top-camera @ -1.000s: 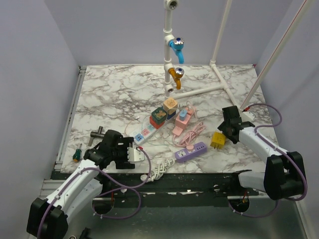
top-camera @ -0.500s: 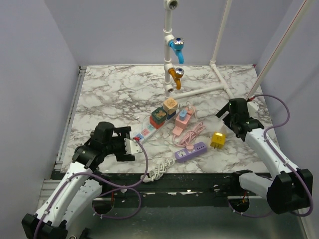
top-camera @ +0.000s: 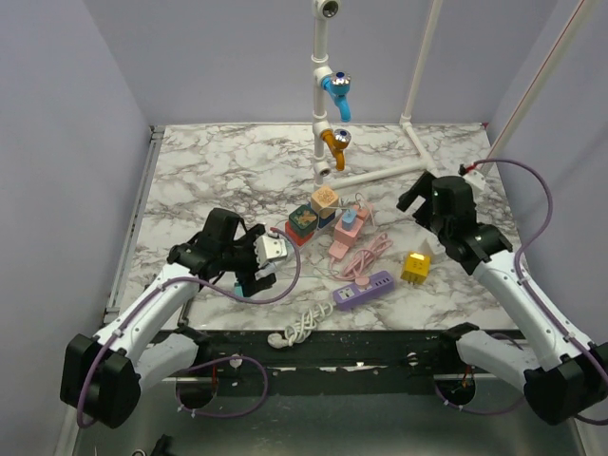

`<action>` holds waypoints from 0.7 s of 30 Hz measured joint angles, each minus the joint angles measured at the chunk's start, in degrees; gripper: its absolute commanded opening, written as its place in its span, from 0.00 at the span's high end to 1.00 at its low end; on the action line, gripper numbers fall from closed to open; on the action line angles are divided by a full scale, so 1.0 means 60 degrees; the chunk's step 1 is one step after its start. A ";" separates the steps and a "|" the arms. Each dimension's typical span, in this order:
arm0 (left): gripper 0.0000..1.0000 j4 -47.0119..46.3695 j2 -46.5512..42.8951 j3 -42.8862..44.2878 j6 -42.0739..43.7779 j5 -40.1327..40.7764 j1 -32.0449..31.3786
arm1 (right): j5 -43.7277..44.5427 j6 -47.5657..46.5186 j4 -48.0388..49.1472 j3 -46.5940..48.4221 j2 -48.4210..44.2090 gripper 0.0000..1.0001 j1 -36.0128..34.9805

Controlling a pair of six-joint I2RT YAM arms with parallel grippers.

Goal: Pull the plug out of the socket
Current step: Place the plug at the center of the board.

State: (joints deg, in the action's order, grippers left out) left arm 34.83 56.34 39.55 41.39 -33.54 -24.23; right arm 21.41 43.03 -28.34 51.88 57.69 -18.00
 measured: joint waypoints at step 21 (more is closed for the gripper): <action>0.02 -0.1402 0.2688 -0.0098 -0.1668 0.1045 0.0466 | 0.1319 -0.0623 0.0248 0.0882 0.0769 0.03 -0.3337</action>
State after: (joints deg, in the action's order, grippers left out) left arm 26.41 72.47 38.96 31.38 -27.27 -21.43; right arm 29.32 39.29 -26.85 57.17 62.30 -38.02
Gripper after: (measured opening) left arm 0.981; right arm 0.978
